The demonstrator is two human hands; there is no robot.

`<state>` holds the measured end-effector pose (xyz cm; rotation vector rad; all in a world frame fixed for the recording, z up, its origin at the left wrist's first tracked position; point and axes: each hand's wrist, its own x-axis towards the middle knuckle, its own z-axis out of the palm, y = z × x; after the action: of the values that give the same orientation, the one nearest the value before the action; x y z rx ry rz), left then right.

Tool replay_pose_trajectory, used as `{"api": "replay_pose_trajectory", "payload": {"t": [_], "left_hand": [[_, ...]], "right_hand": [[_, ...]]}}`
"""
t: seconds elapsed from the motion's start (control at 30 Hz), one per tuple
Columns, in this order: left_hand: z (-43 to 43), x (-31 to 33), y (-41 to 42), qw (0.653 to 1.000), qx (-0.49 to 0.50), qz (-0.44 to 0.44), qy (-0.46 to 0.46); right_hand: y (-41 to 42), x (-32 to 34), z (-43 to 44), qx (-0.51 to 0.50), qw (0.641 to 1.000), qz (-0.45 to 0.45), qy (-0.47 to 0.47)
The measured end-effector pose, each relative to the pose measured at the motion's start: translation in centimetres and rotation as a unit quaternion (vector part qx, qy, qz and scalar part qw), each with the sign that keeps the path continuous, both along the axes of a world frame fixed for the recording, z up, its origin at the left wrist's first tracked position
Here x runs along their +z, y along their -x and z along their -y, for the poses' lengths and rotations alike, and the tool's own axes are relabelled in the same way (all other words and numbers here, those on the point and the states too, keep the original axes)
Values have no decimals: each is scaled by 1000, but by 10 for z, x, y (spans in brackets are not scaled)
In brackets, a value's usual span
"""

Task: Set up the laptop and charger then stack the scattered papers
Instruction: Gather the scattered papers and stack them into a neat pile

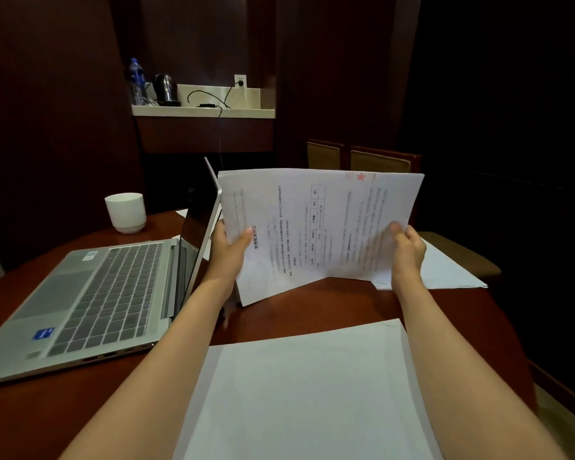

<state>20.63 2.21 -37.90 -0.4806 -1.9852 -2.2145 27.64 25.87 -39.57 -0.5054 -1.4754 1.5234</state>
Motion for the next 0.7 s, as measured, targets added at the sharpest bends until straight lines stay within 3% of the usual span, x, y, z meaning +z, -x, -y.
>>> {"api": "replay_pose_trajectory", "payload": {"t": [0.7], "left_hand": [[-16,32,-12,997,40,-23,59]], "right_hand": [[-24,37,-17,-2,995,43,-89]]}}
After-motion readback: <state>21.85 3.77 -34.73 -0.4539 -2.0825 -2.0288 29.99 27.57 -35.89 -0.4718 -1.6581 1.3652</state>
